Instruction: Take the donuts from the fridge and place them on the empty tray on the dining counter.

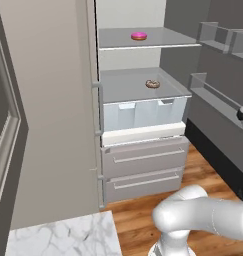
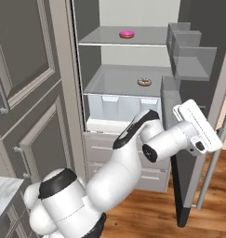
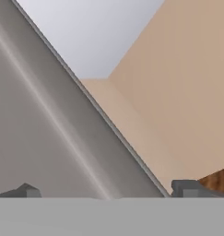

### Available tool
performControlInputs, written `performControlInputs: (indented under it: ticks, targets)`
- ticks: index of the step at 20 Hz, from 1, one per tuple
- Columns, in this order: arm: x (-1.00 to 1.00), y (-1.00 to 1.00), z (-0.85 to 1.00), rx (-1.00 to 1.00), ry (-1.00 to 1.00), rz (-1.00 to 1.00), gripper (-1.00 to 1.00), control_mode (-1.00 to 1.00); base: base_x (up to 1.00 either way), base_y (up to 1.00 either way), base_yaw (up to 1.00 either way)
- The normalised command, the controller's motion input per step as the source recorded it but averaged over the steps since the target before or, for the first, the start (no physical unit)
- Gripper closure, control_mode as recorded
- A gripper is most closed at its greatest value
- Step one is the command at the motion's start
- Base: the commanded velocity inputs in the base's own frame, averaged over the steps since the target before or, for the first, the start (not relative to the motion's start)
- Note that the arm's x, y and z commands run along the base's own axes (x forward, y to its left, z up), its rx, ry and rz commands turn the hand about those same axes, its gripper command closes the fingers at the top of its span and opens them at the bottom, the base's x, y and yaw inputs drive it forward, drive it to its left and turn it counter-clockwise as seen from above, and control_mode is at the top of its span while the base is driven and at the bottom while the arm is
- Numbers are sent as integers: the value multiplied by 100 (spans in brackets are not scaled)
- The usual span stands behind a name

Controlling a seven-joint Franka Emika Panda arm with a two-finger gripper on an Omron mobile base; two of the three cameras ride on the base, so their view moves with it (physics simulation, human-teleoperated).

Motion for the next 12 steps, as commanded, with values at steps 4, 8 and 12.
performControlInputs:
  ticks: [4, 8, 12]
  targets:
    - [-100, 0, 100, 9, 4, 1, -100, -100, 0, 0, 0]
    - [-100, 47, 100, 2, 3, 9, -100, -100, 0, 0, 0]
    - [-98, 89, 99, 0, 39, 35, -100, -100, 0, 0, 0]
